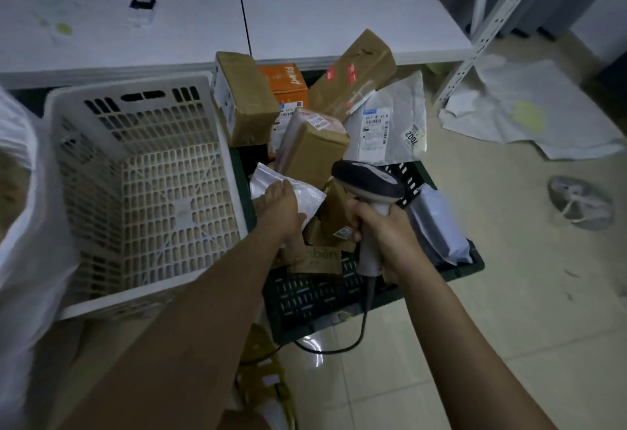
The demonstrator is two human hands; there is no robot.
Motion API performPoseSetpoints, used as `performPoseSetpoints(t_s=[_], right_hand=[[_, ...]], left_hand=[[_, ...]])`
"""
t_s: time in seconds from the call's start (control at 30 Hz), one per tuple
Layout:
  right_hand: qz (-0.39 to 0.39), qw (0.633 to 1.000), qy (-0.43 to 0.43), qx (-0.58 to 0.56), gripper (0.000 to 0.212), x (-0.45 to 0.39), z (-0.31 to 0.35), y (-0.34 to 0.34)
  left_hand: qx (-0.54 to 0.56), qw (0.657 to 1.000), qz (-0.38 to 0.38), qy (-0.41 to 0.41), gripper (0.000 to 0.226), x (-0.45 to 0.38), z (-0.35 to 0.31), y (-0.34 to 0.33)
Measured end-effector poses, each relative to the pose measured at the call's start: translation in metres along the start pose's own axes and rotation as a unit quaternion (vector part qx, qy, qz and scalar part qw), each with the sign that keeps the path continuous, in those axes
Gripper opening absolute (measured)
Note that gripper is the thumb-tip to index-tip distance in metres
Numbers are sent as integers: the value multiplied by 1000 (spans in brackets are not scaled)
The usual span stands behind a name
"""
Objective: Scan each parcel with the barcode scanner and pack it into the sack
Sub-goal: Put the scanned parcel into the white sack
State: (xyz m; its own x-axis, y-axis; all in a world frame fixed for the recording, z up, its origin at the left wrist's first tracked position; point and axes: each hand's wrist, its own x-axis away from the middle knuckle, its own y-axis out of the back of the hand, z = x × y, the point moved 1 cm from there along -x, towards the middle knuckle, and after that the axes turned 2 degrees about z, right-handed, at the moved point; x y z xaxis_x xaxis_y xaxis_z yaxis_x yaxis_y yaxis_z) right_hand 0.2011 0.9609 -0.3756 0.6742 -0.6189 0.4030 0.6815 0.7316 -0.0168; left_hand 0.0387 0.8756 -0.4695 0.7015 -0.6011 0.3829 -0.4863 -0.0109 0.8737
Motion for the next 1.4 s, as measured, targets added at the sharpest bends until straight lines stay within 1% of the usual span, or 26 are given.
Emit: performPoseSetpoints(t_s=[0.1, 0.17, 0.27, 0.33, 0.4, 0.47, 0.53, 0.6, 0.67, 0.77, 0.8, 0.87, 0.9, 0.93, 1.0, 1.03, 1.1, 1.17, 1.23, 1.3, 1.33, 1.4], right_hand=[[22, 1000, -16, 1, 17, -10, -5, -3], [30, 999, -24, -1, 15, -13, -8, -5], [32, 999, -27, -11, 15, -15, -11, -6], [26, 999, -28, -24, 16, -16, -12, -5], [17, 999, -31, -39, 13, -16, -12, -3], [11, 998, -31, -51, 10, -15, -13, 0], [4, 998, -29, -54, 11, -12, -15, 5], [-4, 999, -23, -49, 11, -8, -19, 10], [-11, 999, -18, -50, 11, -4, -24, 14], [-13, 998, -17, -55, 12, 5, -28, 18], [-13, 998, -17, -60, 13, 8, -27, 18], [-12, 998, -15, -65, 14, 14, -25, 18], [-11, 998, -13, -63, 14, 18, -24, 18], [-10, 998, -12, -62, 13, 20, -22, 19], [-11, 998, -11, -68, 13, 26, -19, 20], [-14, 997, -12, -73, 13, 28, -18, 21], [-20, 996, -9, -83, 15, 33, -15, 22], [-20, 995, -4, -94, 16, 37, -14, 22], [-22, 995, -2, -94, 16, 39, -15, 25], [-28, 996, 2, -87, 16, 41, -15, 29], [-30, 996, 5, -84, 14, 42, -15, 31], [-33, 996, 10, -80, 13, 45, -17, 34]], left_hand=[[-87, 996, 7, -9, 98, -7, 3, -5], [-140, 990, 22, -8, 99, -7, 3, -7], [-175, 982, 76, -5, 73, -8, 6, -9], [-192, 974, 114, -29, 64, -7, 8, -14], [-156, 972, 162, -66, 60, -2, 9, -24], [-69, 970, 226, -58, 60, 7, 7, -34], [-17, 966, 257, -39, 76, 15, 5, -36], [8, 964, 264, -30, 90, 20, 4, -33], [11, 964, 264, -33, 97, 22, 4, -27], [-31, 964, 259, -41, 107, 28, 1, -19], [-56, 963, 258, -53, 106, 32, -1, -16], [-92, 963, 244, -69, 89, 39, -6, -11], [-79, 968, 230, -68, 80, 41, -7, -10], [-54, 972, 222, -61, 77, 41, -6, -10], [21, 973, 226, -32, 80, 42, -2, -12], [61, 972, 223, -27, 77, 45, -1, -14], [146, 965, 215, -28, 59, 51, -4, -20], [206, 963, 165, -44, 44, 58, -9, -31], [233, 965, 106, -56, 39, 62, -13, -36], [246, 964, 77, -70, 47, 66, -17, -33], [271, 957, 70, -81, 59, 69, -19, -27], [364, 925, 74, -76, 87, 77, -22, -8]])
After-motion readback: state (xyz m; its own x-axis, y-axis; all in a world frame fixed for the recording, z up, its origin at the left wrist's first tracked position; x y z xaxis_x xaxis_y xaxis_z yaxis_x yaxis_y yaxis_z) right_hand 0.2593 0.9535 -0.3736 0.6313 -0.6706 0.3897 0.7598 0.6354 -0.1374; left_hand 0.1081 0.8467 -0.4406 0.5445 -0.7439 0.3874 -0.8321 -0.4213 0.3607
